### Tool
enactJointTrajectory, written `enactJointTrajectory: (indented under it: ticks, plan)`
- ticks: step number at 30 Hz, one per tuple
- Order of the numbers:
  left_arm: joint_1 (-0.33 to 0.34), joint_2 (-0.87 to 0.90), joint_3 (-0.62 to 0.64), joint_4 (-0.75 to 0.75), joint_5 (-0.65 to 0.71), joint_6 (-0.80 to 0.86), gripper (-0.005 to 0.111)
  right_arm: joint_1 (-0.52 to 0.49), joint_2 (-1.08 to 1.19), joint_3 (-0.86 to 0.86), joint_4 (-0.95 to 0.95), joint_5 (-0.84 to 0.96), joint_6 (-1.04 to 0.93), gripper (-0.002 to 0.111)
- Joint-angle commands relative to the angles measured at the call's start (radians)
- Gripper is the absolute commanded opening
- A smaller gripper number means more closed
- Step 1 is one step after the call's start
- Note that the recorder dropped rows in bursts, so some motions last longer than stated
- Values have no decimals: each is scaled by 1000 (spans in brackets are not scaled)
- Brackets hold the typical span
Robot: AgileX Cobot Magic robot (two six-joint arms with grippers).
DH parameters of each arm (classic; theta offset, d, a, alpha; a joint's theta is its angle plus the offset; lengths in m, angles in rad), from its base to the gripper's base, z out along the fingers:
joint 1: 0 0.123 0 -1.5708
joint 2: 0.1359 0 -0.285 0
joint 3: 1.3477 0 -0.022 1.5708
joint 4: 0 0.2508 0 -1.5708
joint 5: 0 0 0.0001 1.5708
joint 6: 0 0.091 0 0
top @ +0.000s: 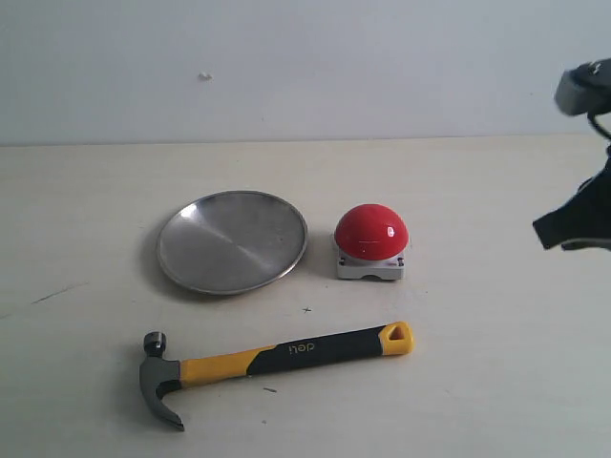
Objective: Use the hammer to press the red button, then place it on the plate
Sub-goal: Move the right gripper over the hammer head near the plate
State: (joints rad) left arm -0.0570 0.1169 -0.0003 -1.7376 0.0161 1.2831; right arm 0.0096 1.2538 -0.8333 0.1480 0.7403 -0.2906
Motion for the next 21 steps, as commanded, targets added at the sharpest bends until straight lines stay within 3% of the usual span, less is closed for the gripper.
enactJointTrajectory:
  ticks: [1,7,17,21]
  plan:
    - [-6,-3,0,-7,3,2,0,-4,98,-12,149,86,-326,0]
    - [-6,-3,0,-7,3,2,0,62,158,-14,189,93,-561,0]
    - [-6,-3,0,-7,3,2,0,249,183,-74,79,52,-573,0]
    - [-6,-3,0,-7,3,2,0,307,243,-74,65,50,-663,0]
